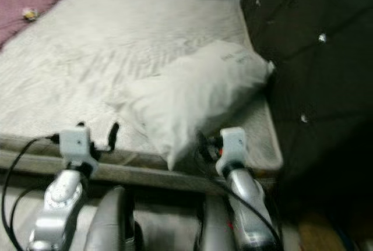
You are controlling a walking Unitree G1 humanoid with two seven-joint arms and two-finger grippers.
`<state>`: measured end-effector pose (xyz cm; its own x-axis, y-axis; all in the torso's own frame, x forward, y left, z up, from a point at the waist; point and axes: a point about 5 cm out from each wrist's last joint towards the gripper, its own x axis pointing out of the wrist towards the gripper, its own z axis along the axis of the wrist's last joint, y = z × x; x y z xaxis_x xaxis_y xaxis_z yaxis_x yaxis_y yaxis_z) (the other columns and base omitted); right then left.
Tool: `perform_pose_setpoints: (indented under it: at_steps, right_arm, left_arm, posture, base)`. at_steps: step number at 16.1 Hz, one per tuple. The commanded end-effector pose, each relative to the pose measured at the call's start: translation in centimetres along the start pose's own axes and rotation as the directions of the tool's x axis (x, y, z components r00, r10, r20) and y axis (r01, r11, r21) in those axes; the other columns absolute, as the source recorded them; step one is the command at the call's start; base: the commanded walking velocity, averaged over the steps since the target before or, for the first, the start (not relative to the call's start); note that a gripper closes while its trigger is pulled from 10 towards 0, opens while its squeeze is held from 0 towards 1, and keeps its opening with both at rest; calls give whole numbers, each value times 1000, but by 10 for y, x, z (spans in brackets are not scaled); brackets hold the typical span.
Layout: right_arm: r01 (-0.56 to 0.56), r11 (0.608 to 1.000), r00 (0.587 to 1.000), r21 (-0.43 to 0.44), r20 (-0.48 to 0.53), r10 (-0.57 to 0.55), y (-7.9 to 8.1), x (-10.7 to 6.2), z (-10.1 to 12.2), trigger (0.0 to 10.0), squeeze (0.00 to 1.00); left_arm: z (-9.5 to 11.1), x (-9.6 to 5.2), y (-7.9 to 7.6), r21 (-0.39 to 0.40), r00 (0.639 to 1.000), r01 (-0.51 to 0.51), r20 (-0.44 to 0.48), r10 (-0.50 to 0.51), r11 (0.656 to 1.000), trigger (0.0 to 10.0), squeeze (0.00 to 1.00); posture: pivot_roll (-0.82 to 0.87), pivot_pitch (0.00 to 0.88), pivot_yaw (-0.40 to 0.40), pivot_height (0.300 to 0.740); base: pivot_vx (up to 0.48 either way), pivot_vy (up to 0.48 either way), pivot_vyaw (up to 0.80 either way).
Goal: Clean up the room
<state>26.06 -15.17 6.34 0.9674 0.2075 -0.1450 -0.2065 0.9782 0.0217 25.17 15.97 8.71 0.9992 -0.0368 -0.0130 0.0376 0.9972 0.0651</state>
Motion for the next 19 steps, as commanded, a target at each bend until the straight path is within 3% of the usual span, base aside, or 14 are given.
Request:
perform_pose_setpoints:
  at_steps: [1, 4, 7, 10, 15, 19]
  right_arm:
    - [-17, 1000, 1000, 8, 0, 17, 2, 2, 0, 10000, 0]
    - [-31, 999, 999, 12, -6, 31, 3, 3, -1, 10000, 0]
    - [-199, 980, 979, -11, -54, 198, 18, 4, -6, 10000, 0]
    - [-394, 918, 914, -35, -122, 387, 34, 7, -10, 10000, 0]
    - [-408, 912, 910, -41, -106, 402, 42, 27, 0, 10000, 0]
    - [-437, 900, 893, -7, -120, 433, 61, 36, 1, 10000, 0]
  left_arm:
    - [-11, -5, 2, 6, 998, -18, -53, 18, 1000, 10000, 0]
    - [-11, -5, 4, 9, 998, -33, -52, 34, 999, 10000, 0]
    - [-7, -6, 10, 39, 996, -88, -32, 89, 995, 10000, 0]
    - [-12, -11, 19, 68, 989, -132, -53, 136, 989, 10000, 0]
    - [-16, -23, 33, 102, 976, -194, -84, 202, 976, 10000, 0]
    - [-10, -31, 38, 112, 974, -203, -81, 213, 973, 10000, 0]
  posture:
    - [-13, 59, -13, 570]
    - [-15, 60, -12, 540]
    - [-7, 62, -14, 515]
    - [13, 69, -20, 515]
    - [51, 88, -34, 515]
    - [82, 130, -39, 515]
  base:
    - [0, 0, 0]
    - [0, 0, 0]
    - [0, 0, 0]
    - [0, 0, 0]
    - [0, 0, 0]
    - [0, 0, 0]
